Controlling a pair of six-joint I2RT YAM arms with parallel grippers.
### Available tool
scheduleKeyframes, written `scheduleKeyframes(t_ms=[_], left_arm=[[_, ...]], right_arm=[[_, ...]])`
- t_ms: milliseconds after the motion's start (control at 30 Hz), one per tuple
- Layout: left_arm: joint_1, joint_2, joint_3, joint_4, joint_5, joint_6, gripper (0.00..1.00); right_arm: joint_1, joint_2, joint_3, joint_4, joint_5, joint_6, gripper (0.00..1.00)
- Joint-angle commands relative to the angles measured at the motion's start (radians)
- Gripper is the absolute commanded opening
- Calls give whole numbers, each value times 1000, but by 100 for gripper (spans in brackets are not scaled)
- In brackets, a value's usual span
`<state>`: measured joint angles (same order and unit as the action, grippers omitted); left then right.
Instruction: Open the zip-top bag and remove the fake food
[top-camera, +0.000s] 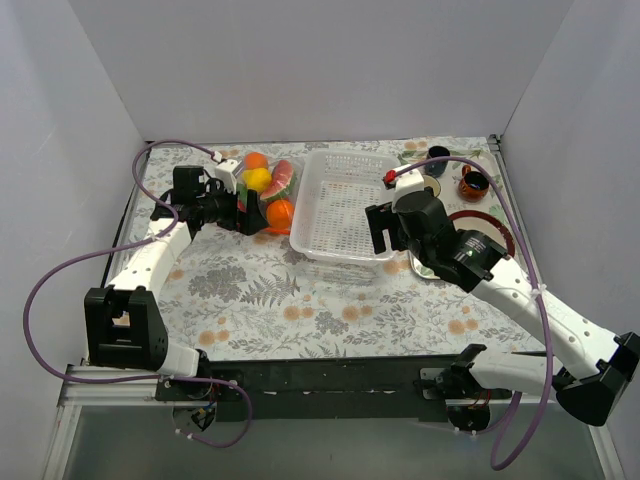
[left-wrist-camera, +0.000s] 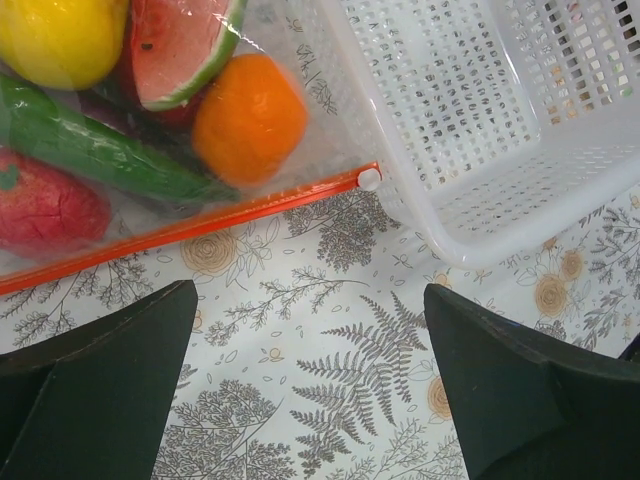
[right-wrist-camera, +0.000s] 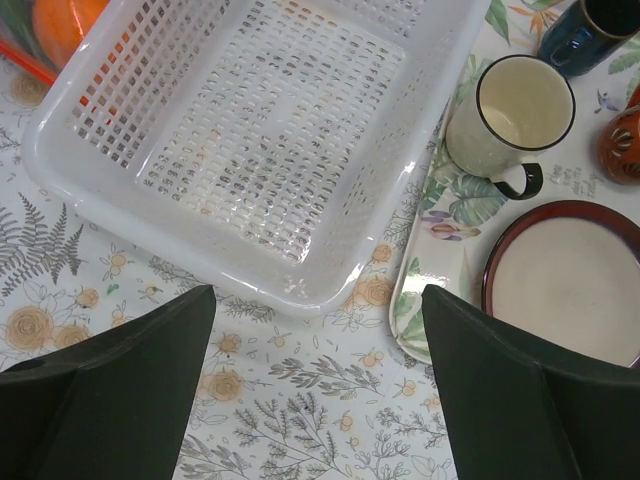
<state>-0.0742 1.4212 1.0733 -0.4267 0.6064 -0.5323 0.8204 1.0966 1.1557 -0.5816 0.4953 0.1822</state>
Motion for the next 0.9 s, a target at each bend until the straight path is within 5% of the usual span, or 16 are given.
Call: scheduleKeyframes(t_ms=[0, 433, 867], left_arm=[[-1, -10, 25, -20, 26, -6, 98], [-1, 5, -62, 63, -17, -8, 98], [-2, -91, -286, 366, -177, 225, 98]], right_arm=[[5, 5, 36, 14, 12, 14, 93], [6, 143, 82, 63, -40, 17, 94], [6, 305, 133, 98, -156, 51, 93]])
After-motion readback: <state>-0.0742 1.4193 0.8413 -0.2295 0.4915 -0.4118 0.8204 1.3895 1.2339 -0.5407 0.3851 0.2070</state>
